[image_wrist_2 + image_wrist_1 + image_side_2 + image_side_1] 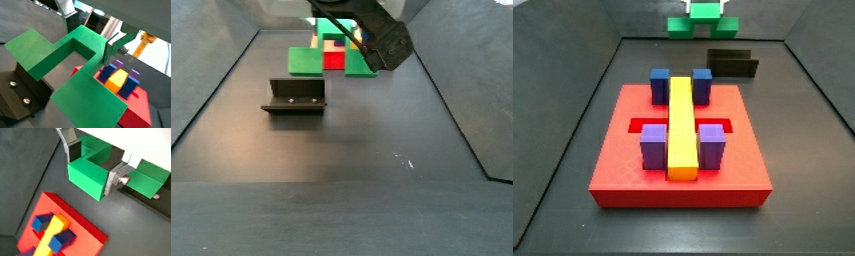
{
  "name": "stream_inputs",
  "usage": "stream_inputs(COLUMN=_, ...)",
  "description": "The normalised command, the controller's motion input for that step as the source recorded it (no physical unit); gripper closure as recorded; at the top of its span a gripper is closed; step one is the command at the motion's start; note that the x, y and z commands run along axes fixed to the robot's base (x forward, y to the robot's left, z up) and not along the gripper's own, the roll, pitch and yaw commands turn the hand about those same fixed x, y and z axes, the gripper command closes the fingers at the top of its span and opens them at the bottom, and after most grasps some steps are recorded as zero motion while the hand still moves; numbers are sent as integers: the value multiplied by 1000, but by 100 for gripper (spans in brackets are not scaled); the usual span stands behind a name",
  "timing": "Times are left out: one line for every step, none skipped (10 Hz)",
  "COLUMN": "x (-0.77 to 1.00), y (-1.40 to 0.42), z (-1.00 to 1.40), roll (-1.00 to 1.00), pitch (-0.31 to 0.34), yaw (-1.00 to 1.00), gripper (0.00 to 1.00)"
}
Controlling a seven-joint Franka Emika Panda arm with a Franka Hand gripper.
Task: Pick up the green object. Move up. Place the green object on the fixture. Regrasp the green object. Move to above the board. Insert the green object.
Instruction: Place the green object on the fixture.
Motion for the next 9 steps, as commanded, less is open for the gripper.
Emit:
stream_inputs(x=0, y=0, z=-134, roll=0, pitch=-34, yaw=0, gripper=100)
stream_inputs(x=669, y=-217, z=-174, roll=303, pitch=-171, yaw=-77, gripper=100)
stream_inputs(x=946, y=-129, z=-237, roll=109, pitch=-351, yaw=-149, gripper=100)
stream_inputs(x=974, y=-74, z=-269, roll=163, pitch=-374, yaw=-151, gripper=100)
stream_inputs(x=1000, y=-3, z=-243, roll=186, pitch=-406, yaw=-120, gripper=100)
stream_inputs(x=1000, y=0, z=-226, roll=160, pitch=-391, yaw=-89, gripper=100)
stream_inputs(x=1000, y=-31, z=-263, roll=300, pitch=-51, yaw=0, gripper=100)
stream_inputs(x=1000, y=-69, z=-263, roll=337, pitch=0, yaw=0, gripper=100)
stream_inputs(x=963, y=-123, z=-277, roll=446, pitch=111, yaw=46, gripper=100)
